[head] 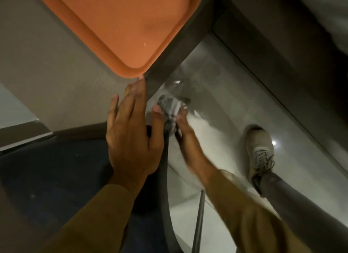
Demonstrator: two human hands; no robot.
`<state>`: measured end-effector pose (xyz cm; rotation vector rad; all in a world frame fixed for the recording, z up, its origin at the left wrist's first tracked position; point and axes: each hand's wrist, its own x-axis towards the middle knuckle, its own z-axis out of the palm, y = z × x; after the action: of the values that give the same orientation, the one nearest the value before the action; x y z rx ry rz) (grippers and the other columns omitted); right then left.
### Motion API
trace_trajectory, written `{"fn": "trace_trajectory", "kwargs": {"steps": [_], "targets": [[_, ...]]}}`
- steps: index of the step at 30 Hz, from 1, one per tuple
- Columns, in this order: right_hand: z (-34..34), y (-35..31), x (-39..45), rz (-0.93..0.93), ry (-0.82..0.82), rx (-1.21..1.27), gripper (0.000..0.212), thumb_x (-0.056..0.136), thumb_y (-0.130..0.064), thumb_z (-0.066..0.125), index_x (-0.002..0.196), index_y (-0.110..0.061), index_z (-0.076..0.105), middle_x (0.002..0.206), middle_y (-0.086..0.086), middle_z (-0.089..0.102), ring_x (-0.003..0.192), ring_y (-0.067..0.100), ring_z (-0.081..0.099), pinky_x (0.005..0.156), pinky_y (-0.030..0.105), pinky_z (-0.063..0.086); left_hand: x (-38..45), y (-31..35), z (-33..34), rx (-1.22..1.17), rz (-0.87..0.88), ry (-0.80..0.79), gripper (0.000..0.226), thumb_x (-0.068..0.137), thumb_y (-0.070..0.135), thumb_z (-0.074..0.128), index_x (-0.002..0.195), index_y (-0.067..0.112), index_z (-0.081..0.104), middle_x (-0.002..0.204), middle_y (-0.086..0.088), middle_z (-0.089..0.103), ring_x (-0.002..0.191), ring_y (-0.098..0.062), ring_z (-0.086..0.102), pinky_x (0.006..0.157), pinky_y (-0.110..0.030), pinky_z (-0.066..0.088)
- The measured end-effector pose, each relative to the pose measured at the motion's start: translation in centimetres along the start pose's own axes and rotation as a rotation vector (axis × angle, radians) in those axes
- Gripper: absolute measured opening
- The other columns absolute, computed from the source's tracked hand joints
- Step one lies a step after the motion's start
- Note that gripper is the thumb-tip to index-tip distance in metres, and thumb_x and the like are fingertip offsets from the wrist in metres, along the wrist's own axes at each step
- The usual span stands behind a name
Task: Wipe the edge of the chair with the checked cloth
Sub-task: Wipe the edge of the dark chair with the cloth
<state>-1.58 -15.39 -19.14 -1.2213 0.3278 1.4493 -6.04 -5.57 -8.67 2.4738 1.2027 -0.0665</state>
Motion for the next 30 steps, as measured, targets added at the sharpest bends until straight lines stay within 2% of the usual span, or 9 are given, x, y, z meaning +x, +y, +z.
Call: {"fn": "trace_trajectory", "kwargs": {"steps": [3, 6, 11, 13, 15, 18, 21, 26, 30], "targets": [[1.1, -0.3, -7.0, -0.116, -0.102, 0.07, 0.056, 0.107, -0.047, 0.043, 0.162, -0.052, 0.034, 0.174, -0.024, 0.034, 0.162, -0.001, 0.032, 0.134, 0.03, 0.027, 0.1, 0.1, -0.1, -0.025, -0.004, -0.015, 0.066, 0.111, 0.042, 0.033, 0.164, 0.007, 0.047, 0.168, -0.009, 0.053, 0.159, -0.022, 0.046, 0.14, -0.046, 0.022], [0.7, 0.7, -5.0, -0.2, -0.07, -0.049, 0.055, 0.11, -0.047, 0.039, 0.163, -0.054, 0.029, 0.177, -0.028, 0.026, 0.165, -0.006, 0.017, 0.136, 0.029, 0.016, 0.1, 0.0, 0.0, -0.014, 0.002, -0.009, 0.065, 0.112, 0.044, 0.033, 0.164, 0.008, 0.047, 0.168, -0.008, 0.053, 0.16, -0.022, 0.046, 0.14, -0.046, 0.022], [-1.7, 1.6, 7.5, -0.03, 0.102, -0.166, 0.073, 0.111, -0.056, 0.04, 0.174, -0.033, 0.01, 0.181, -0.005, 0.022, 0.166, 0.021, 0.028, 0.135, 0.039, 0.025, -0.1, -0.4, 0.2, -0.011, -0.004, 0.012, 0.064, 0.111, 0.041, 0.036, 0.165, 0.008, 0.046, 0.168, -0.007, 0.053, 0.161, -0.018, 0.043, 0.141, -0.037, 0.015], [-2.8, 1.7, 10.2, 0.081, 0.11, -0.223, 0.092, 0.098, -0.074, 0.043, 0.174, -0.031, 0.014, 0.163, 0.002, 0.047, 0.139, 0.025, 0.057, 0.116, 0.042, 0.048, 0.0, -0.3, 0.3, -0.006, -0.006, 0.015, 0.064, 0.11, 0.04, 0.036, 0.165, 0.008, 0.047, 0.167, -0.007, 0.054, 0.16, -0.019, 0.045, 0.14, -0.035, 0.013], [-3.1, 0.9, 9.8, 0.132, 0.054, -0.272, 0.112, 0.082, -0.091, 0.046, 0.172, -0.03, 0.021, 0.14, -0.002, 0.056, 0.115, 0.019, 0.061, 0.1, 0.034, 0.05, 0.1, -0.2, 0.2, 0.003, -0.005, 0.012, 0.065, 0.109, 0.04, 0.037, 0.165, 0.008, 0.047, 0.166, -0.008, 0.055, 0.16, -0.021, 0.046, 0.14, -0.035, 0.013], [-2.2, -1.0, 2.8, 0.026, -0.073, -0.229, 0.08, 0.102, -0.073, 0.043, 0.172, -0.041, 0.022, 0.175, -0.016, 0.034, 0.162, 0.011, 0.033, 0.136, 0.04, 0.022, 0.1, 0.2, -0.1, -0.005, -0.006, -0.001, 0.066, 0.109, 0.04, 0.037, 0.165, 0.007, 0.045, 0.168, -0.009, 0.053, 0.162, -0.022, 0.043, 0.14, -0.035, 0.01], [-1.8, -1.7, -4.8, -0.07, -0.227, -0.169, 0.058, 0.112, -0.059, 0.041, 0.167, -0.046, 0.033, 0.175, -0.025, 0.033, 0.164, -0.001, 0.026, 0.137, 0.036, 0.021, 0.1, 0.2, -0.1, 0.01, -0.005, -0.007, 0.067, 0.109, 0.041, 0.036, 0.166, 0.007, 0.045, 0.17, -0.009, 0.051, 0.164, -0.02, 0.038, 0.14, -0.028, 0.005], [-1.4, 0.0, -1.9, -0.165, -0.08, -0.256, 0.044, 0.117, -0.038, 0.038, 0.161, -0.045, 0.038, 0.175, -0.019, 0.035, 0.16, -0.009, 0.028, 0.128, 0.012, 0.022, 0.1, 0.0, 0.1, 0.009, 0.004, 0.0, 0.066, 0.111, 0.042, 0.035, 0.166, 0.007, 0.045, 0.17, -0.008, 0.05, 0.163, -0.019, 0.038, 0.14, -0.029, 0.007], [-2.7, 1.8, 7.5, -0.042, 0.041, -0.21, 0.07, 0.107, -0.06, 0.04, 0.169, -0.028, 0.035, 0.175, 0.0, 0.038, 0.162, 0.019, 0.036, 0.136, 0.04, 0.026, 0.0, -0.2, 0.1, -0.005, 0.015, 0.015, 0.063, 0.111, 0.039, 0.035, 0.165, 0.007, 0.046, 0.169, -0.008, 0.052, 0.162, -0.017, 0.039, 0.14, -0.035, 0.012]]}}
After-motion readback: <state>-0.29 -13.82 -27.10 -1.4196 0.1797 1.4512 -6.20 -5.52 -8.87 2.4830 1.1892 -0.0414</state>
